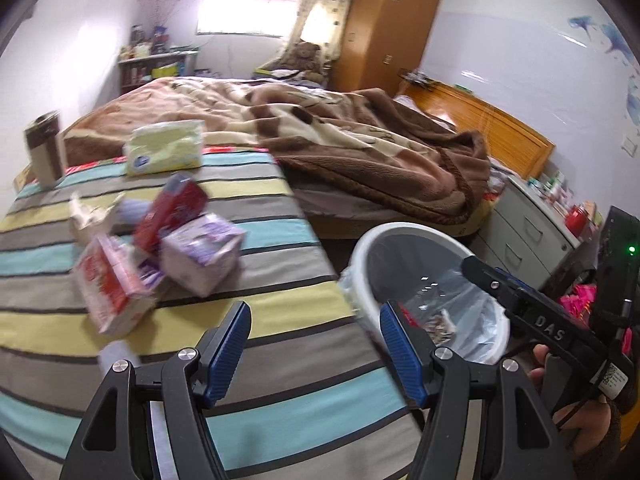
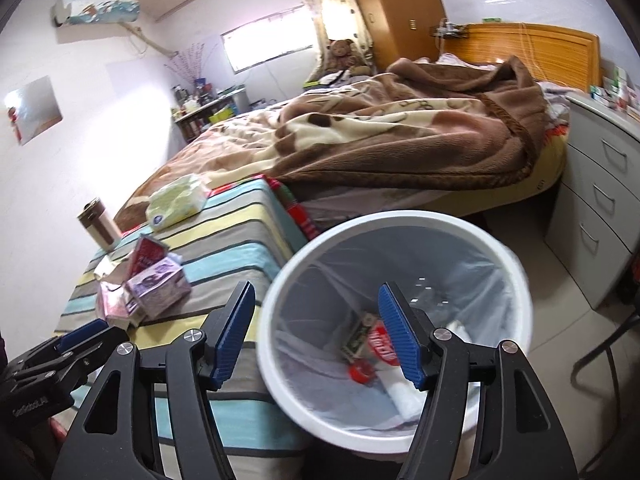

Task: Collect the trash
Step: 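Grasp the blue foam net sleeve with the left tool while the right tool approaches the purple carton, then grasp the purple grape milk carton with the right tool while the left tool holds the sleeve, then carry the foam sleeve and purple carton over the white bin with both tools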

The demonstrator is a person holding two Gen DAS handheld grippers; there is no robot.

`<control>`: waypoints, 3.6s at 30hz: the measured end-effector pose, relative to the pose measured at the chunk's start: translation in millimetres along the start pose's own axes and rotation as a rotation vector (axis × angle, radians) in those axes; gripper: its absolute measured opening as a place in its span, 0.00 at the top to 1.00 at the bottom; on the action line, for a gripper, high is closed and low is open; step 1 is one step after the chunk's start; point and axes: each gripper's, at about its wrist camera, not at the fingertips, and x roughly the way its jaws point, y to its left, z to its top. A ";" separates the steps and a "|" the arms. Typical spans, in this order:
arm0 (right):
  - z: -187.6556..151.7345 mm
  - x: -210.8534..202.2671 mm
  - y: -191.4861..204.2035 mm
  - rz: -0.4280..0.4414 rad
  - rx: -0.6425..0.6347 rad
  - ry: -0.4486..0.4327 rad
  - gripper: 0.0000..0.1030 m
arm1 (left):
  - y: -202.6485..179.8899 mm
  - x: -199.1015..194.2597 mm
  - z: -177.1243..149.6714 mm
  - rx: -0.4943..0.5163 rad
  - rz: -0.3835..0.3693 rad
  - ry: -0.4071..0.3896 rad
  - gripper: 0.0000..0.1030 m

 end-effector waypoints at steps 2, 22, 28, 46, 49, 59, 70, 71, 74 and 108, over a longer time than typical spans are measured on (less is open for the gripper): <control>-1.1 2.5 8.3 0.016 -0.018 0.005 0.36 | 13.5 -3.1 -3.2 -0.022 0.025 -0.001 0.35; -5.5 38.4 85.8 0.131 -0.123 0.081 0.28 | 120.4 -9.9 -47.1 -0.215 0.172 0.071 0.35; -3.5 52.6 100.8 0.147 -0.125 0.114 0.28 | 128.8 -4.7 -57.8 -0.246 0.171 0.102 0.35; 10.3 109.0 138.4 0.170 -0.064 0.249 0.26 | 148.0 -5.8 -62.5 -0.205 0.237 0.138 0.35; 11.1 118.8 142.4 0.168 -0.052 0.286 0.24 | 155.8 -9.0 -61.2 -0.205 0.259 0.138 0.35; 4.3 136.1 154.1 0.125 -0.065 0.375 0.19 | 179.9 -19.0 -64.9 -0.248 0.278 0.134 0.35; -9.3 126.3 143.9 0.095 -0.109 0.387 0.19 | 183.0 -30.3 -71.2 -0.285 0.298 0.134 0.35; -9.4 125.6 142.6 0.099 -0.111 0.390 0.19 | 182.7 -31.3 -72.2 -0.282 0.302 0.134 0.35; -11.2 119.4 138.5 0.091 -0.137 0.380 0.19 | 184.8 -33.4 -74.5 -0.288 0.303 0.135 0.35; -25.3 58.0 114.4 0.174 -0.212 0.224 0.43 | 147.5 -35.9 -65.3 -0.274 0.164 0.090 0.64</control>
